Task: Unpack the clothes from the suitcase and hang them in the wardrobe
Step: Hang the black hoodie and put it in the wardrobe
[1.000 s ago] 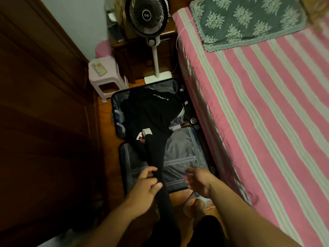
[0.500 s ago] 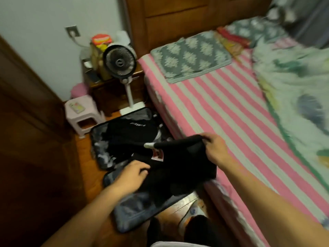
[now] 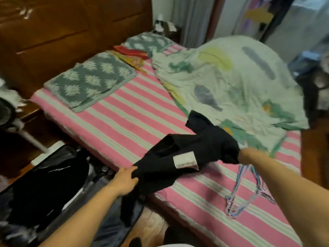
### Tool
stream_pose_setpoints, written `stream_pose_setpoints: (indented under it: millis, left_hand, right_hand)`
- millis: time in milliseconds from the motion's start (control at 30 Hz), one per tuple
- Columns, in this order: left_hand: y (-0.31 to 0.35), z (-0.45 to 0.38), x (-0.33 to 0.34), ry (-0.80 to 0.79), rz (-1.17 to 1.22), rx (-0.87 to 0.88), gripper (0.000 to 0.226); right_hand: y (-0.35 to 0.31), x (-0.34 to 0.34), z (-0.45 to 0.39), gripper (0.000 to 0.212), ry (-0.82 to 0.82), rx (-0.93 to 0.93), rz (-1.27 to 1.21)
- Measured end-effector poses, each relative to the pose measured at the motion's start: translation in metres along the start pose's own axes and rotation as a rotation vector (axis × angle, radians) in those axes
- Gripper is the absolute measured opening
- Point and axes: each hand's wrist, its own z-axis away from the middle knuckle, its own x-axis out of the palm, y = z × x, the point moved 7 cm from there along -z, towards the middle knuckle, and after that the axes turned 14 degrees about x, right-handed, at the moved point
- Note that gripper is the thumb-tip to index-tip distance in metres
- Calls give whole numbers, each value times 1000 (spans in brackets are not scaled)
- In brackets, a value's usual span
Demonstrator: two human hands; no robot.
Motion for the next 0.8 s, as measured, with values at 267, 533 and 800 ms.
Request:
stream_pose_setpoints:
  millis: [267,533,800]
  left_hand:
    - [57,-87,65,-148,-70,-58,40]
    - [49,-229,119,-244,-122,-33,22]
    - [63,-280,212,-452,-245,43,54]
  right_hand:
    - [8,89,-52,38,-256,-192,-116]
    - [-10,184,-77,34,-428,2,-423]
    - [43,275,-53,31,-586,336,-671]
